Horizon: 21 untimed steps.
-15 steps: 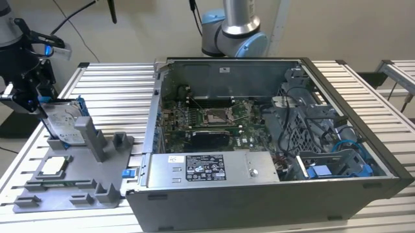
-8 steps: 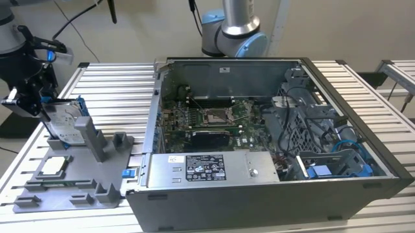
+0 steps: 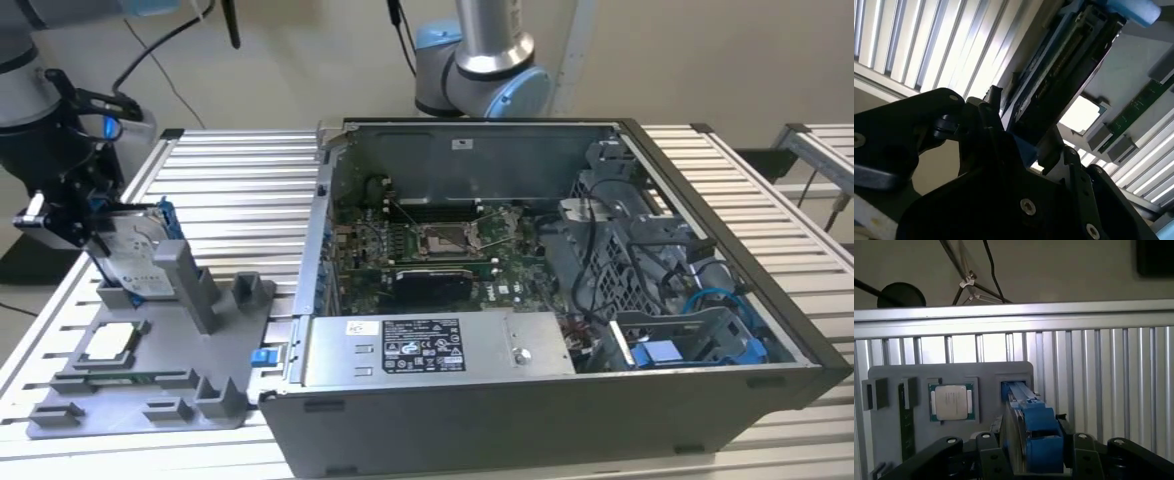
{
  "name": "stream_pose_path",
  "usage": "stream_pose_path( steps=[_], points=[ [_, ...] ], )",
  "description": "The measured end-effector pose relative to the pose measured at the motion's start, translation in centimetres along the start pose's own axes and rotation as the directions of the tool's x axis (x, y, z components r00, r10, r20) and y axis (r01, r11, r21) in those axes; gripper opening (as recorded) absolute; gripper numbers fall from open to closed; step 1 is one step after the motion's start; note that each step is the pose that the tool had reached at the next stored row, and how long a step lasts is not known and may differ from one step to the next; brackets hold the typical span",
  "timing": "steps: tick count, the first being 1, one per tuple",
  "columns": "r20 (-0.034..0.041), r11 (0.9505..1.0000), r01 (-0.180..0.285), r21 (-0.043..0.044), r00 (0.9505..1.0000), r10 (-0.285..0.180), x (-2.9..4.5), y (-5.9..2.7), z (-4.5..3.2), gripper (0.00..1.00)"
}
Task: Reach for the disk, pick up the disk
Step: 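Pick up the disk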
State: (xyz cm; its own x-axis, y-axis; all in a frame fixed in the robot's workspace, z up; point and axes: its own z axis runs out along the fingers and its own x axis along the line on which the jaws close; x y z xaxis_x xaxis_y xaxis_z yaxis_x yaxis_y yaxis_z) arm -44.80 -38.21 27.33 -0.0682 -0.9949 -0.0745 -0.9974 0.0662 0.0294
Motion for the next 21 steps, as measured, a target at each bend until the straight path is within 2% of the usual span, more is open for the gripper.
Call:
stream_pose_path(
  steps=[7, 12, 21],
  points=[
    [0.0097, 1.0000, 0.000, 0.0000, 1.0000, 0.000, 0.05, 0.02, 0.66, 1.00],
    [0.0248, 1.0000, 0.001, -0.0005, 0.9997, -0.001, 0.07, 0.01, 0.95, 1.00],
    [0.0252, 1.0000, 0.001, -0.0012, 0.9997, -0.001, 0.11, 0.02, 1.34, 1.00]
  ],
)
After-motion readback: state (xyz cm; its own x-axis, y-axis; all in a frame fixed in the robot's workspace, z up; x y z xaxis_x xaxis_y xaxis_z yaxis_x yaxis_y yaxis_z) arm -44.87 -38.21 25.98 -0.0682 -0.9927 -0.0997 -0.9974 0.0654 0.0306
